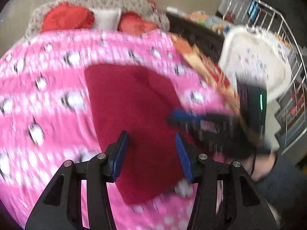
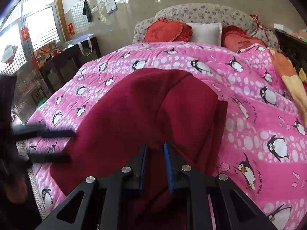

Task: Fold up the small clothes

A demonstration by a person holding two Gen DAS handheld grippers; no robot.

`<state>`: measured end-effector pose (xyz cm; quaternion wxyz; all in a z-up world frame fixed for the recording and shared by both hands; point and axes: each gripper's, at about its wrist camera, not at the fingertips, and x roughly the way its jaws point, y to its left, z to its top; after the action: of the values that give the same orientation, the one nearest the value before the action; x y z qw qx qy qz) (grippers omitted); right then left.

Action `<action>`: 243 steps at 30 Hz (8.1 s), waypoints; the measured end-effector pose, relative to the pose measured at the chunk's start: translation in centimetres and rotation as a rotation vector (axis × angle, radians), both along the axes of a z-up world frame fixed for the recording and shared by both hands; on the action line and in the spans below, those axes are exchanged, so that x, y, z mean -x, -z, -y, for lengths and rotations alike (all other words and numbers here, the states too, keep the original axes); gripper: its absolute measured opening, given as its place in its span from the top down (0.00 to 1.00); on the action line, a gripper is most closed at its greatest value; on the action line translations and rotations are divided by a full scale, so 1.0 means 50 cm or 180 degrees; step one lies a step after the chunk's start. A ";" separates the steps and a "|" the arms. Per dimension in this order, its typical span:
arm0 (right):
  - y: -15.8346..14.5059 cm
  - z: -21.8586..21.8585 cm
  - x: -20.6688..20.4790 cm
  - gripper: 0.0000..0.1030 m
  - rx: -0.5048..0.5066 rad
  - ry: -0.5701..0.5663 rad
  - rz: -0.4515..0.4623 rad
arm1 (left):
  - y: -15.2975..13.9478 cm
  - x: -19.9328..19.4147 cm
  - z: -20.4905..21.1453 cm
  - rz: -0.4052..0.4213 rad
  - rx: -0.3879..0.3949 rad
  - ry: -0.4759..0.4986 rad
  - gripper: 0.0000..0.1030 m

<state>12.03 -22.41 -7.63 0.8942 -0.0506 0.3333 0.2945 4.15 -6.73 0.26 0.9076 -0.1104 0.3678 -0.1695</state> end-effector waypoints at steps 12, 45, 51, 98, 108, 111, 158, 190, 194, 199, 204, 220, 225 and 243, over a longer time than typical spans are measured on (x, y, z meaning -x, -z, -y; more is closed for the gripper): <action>0.022 0.014 0.036 0.83 -0.0152 0.0123 0.0451 | 0.112 -0.307 -0.014 -0.0891 -0.0188 -0.0299 0.47; 0.003 0.172 -0.128 0.17 -0.1288 0.0464 -0.0609 | 0.127 -0.078 -0.103 -0.0696 0.0889 -0.0278 0.25; 0.082 0.167 -0.161 0.24 -0.1715 0.0309 -0.1143 | 0.156 -0.078 -0.113 -0.0891 0.1276 -0.0243 0.23; -0.103 -0.301 -0.048 0.73 -0.0299 -0.0786 0.0067 | 0.015 -0.215 -0.412 -0.0301 0.0361 -0.1074 0.40; 0.016 -0.295 -0.048 0.73 0.0151 -0.0632 0.0064 | 0.138 -0.308 -0.350 -0.0716 -0.0244 -0.1353 0.37; 0.021 -0.290 -0.044 0.73 0.0069 -0.0653 0.0165 | 0.140 -0.308 -0.353 -0.0691 -0.0215 -0.1343 0.37; 0.044 -0.138 -0.083 0.65 0.0530 0.0850 -0.0162 | 0.054 -0.260 -0.379 -0.0557 -0.0065 -0.1023 0.34; 0.048 -0.147 -0.084 0.33 0.0378 0.0711 -0.0218 | 0.187 -0.005 -0.478 -0.0541 -0.0938 -0.1626 0.15; 0.048 -0.148 -0.082 0.29 0.0413 0.0749 -0.0193 | 0.188 -0.005 -0.480 -0.0536 -0.0925 -0.1625 0.15; 0.048 -0.147 -0.083 0.29 0.0405 0.0750 -0.0202 | 0.187 -0.004 -0.478 -0.0537 -0.0933 -0.1626 0.15; 0.049 -0.146 -0.083 0.29 0.0400 0.0748 -0.0204 | 0.187 -0.004 -0.479 -0.0537 -0.0933 -0.1624 0.15; 0.007 -0.131 -0.037 0.27 0.0560 0.1152 -0.0226 | 0.119 0.019 -0.440 -0.0644 -0.1319 -0.1822 0.01; -0.037 -0.135 0.039 0.27 0.0355 0.1076 -0.0399 | 0.046 0.075 -0.342 -0.0500 -0.1154 -0.1789 0.01; -0.117 -0.149 0.149 0.27 0.0369 0.0853 -0.0167 | 0.021 0.065 -0.194 -0.0903 -0.0901 -0.1406 0.01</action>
<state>4.58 -14.98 -1.80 0.9121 -0.0494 0.3768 0.1540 0.91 2.97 -0.77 0.8685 -0.0828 0.4780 0.1021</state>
